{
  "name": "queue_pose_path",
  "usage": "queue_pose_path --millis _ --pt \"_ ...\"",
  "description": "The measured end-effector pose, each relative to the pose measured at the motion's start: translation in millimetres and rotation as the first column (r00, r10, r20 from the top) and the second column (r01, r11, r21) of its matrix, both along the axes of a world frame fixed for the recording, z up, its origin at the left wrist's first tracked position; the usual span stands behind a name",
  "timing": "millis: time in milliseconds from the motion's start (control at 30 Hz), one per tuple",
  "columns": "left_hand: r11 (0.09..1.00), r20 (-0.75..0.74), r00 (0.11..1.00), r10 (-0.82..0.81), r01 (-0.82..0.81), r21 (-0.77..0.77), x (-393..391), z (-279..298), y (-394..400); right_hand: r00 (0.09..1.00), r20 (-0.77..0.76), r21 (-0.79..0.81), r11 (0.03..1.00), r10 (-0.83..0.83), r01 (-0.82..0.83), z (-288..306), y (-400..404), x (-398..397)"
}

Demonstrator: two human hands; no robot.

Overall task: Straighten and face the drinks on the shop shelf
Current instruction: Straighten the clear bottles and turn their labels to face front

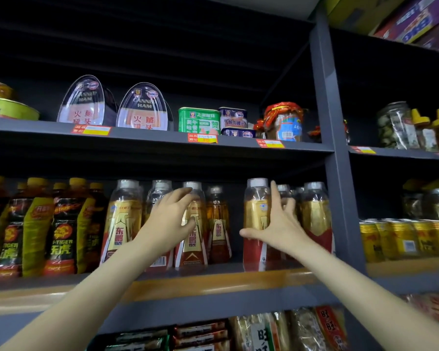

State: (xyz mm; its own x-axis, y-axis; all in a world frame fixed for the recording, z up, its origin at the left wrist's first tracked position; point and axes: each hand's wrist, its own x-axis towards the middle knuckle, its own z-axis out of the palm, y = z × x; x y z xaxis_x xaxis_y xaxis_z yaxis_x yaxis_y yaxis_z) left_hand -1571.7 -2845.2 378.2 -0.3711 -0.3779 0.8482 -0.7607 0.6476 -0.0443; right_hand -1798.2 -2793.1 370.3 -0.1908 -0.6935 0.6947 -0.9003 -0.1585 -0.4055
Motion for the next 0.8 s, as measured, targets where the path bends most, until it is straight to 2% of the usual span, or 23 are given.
queue_pose_path --millis 100,167,267,400,533,600,733,800 --pt "0.997 0.058 0.998 -0.012 0.016 -0.072 1.1 0.6 -13.7 0.974 -0.2 0.004 0.994 0.106 -0.107 27.3 10.1 -24.8" --pt "0.992 0.091 0.996 -0.019 0.03 -0.125 -2.2 0.2 -21.1 0.912 -0.361 0.117 0.98 0.194 -0.162 41.7 10.9 -35.6" --pt "0.983 0.093 0.995 0.022 -0.004 -0.186 -7.9 -3.8 -35.3 0.873 -0.427 0.191 0.967 0.235 -0.167 46.5 -0.7 -34.9" --pt "0.973 0.03 0.994 0.103 -0.094 -0.211 -4.6 -8.0 -50.3 0.882 -0.456 0.141 0.988 0.12 -0.062 42.2 -34.2 -23.0" --pt "0.964 0.059 0.979 0.194 -0.179 -0.196 -1.2 -11.0 -52.2 0.869 -0.494 0.157 0.981 -0.025 0.118 41.4 -75.6 -11.4" --pt "0.962 0.072 0.969 0.236 -0.222 -0.161 0.0 -12.4 -52.3 0.827 -0.552 0.148 0.962 -0.112 0.229 42.9 -89.8 -6.5" --pt "0.962 0.099 0.961 0.256 -0.244 -0.119 3.6 -13.3 -50.3 0.669 -0.692 0.054 0.905 -0.272 0.422 47.4 -106.6 -2.1" --pt "0.961 0.111 0.959 0.261 -0.248 -0.119 3.9 -14.8 -50.8 0.673 -0.694 0.066 0.907 -0.258 0.415 49.4 -109.1 -1.9"
